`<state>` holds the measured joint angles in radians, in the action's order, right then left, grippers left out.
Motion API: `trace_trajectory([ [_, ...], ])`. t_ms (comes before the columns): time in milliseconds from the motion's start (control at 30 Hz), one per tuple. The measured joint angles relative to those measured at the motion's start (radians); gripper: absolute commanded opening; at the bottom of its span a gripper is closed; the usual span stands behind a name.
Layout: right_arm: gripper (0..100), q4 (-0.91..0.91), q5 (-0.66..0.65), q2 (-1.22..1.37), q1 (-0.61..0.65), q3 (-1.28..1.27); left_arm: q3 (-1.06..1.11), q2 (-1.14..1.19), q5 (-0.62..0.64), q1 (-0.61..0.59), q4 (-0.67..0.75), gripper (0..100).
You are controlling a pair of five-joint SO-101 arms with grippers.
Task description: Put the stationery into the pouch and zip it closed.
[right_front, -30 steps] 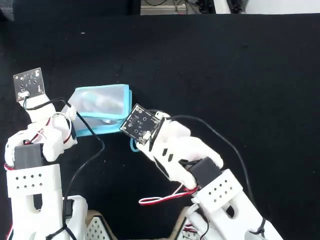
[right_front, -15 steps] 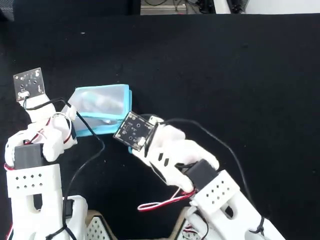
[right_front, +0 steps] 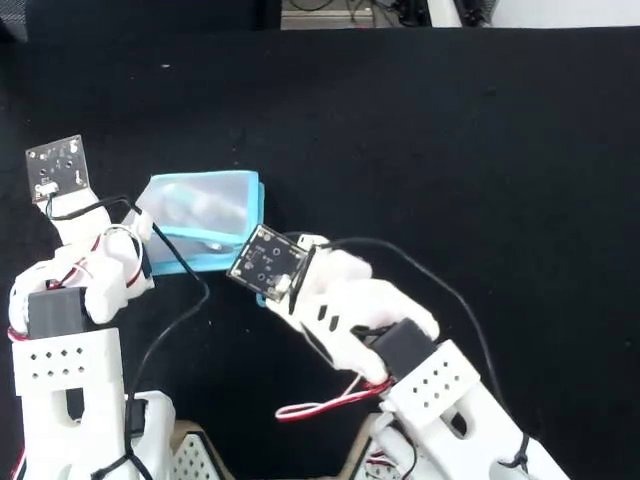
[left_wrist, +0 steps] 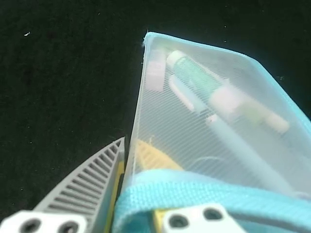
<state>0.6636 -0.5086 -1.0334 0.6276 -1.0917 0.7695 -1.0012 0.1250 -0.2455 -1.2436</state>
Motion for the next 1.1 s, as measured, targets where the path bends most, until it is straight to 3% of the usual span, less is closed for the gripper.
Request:
trace_trajectory([
  [500,1.1,-0.002,0.0,0.0,-0.035,0.084,-0.055,0.002,0.002,0.0,-0.002,3],
  [700,1.1,0.011,0.0,0.0,-0.035,0.092,-0.149,0.003,-0.075,-0.005,-0.008,4],
  [933,1.1,0.135,0.0,-0.061,-0.035,0.19,-0.245,0.002,-0.089,-0.006,-0.008,20],
  [1100,1.1,0.256,0.0,-0.114,-0.035,0.273,-0.247,0.002,-0.089,0.0,-0.008,21],
])
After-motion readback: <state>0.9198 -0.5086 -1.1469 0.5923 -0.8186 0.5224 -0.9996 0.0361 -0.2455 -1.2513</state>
